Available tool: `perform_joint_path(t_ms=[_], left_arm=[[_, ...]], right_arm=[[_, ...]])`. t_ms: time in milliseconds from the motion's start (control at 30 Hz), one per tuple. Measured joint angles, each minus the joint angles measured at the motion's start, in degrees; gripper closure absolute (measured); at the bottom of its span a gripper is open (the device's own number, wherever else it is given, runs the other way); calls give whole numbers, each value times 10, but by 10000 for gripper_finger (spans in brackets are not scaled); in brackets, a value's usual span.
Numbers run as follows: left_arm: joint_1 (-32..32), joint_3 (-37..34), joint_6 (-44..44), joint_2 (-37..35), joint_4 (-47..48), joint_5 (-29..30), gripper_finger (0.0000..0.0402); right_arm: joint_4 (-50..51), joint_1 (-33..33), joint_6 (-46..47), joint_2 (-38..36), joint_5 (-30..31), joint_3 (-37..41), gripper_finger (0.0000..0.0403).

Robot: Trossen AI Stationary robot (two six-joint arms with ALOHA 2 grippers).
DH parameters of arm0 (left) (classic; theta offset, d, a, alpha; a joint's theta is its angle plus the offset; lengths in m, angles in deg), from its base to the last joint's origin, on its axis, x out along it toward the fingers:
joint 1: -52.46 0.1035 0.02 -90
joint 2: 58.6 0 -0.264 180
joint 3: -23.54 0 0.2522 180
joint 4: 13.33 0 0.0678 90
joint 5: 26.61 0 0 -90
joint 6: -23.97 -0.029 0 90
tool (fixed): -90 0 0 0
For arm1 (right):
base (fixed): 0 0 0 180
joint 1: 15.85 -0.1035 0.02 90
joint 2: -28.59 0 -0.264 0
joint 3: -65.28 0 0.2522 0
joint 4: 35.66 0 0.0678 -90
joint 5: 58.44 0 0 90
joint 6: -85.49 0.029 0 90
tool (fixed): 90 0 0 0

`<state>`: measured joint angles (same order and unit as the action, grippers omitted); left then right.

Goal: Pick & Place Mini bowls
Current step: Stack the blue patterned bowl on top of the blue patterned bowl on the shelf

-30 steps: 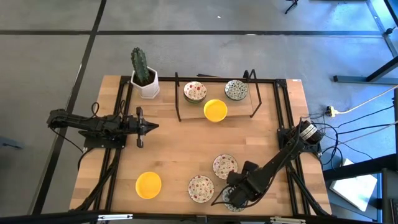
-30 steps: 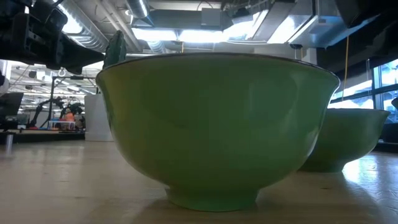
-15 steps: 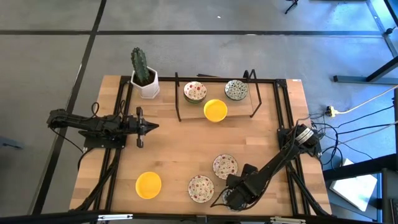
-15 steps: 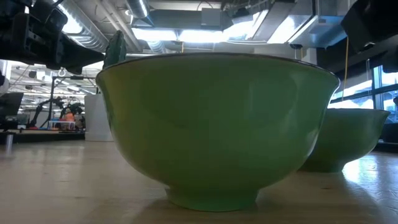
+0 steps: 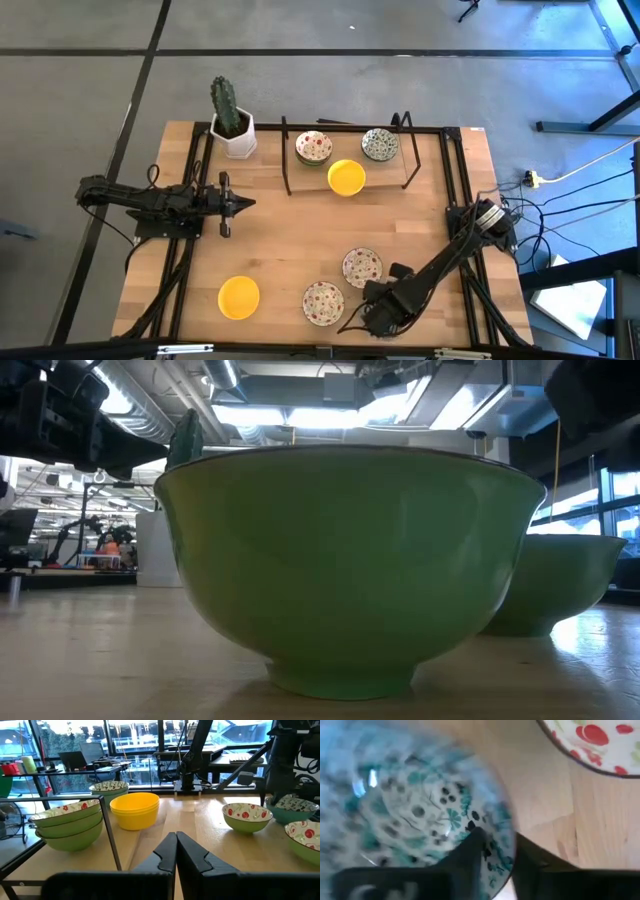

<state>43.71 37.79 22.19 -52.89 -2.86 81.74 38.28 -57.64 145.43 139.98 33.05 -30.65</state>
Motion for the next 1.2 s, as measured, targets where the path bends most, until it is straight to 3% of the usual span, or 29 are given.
perform_joint_path(t_ms=[133,333,600,733,900,1200], left_arm=[[0,0,4,0,0,0,398],[0,0,6,0,-1,0,398],[0,0,10,0,-6,-2,398],[0,0,10,0,-18,0,398],[0,0,10,0,-12,0,398],[0,0,-2,0,-26,2,397]], right_arm=[[17,2,-9,-10,-24,-4,386],[35,3,-36,-35,-20,-2,375],[164,31,-115,-125,85,-76,388],[235,76,-165,-175,175,-151,389],[298,179,-213,-227,260,-232,389],[295,500,-457,-258,169,-341,389]])
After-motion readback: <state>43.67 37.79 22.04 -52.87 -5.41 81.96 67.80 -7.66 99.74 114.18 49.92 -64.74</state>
